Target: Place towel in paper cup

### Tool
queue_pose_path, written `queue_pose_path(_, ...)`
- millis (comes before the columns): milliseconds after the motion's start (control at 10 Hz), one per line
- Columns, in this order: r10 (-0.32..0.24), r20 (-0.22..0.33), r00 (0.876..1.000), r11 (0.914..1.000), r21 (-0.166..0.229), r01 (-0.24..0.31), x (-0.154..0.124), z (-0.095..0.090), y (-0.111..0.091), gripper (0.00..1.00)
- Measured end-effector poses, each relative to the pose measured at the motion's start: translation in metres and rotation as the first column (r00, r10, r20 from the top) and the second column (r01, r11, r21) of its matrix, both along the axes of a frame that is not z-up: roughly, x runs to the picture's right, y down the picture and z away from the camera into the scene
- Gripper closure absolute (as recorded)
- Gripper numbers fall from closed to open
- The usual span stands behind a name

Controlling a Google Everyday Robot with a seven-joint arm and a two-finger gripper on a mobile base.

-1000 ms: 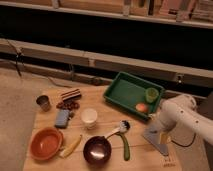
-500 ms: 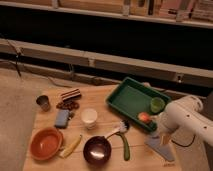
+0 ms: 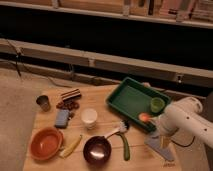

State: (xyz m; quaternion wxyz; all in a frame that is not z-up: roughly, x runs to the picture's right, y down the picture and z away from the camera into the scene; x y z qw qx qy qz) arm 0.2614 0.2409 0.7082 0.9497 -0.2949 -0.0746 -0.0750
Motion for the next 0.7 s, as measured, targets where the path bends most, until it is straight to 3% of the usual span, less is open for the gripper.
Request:
queue_pose_path(400, -0.013, 0.088, 0.996, 0.9969, -0.076, 0.020, -0.013, -0.011, 0.013, 0.20)
queue_pose_path(700, 0.025, 0.157, 0.987, 0.9801, -0.199, 0.006, -0.015, 0.018, 0.029, 0.20)
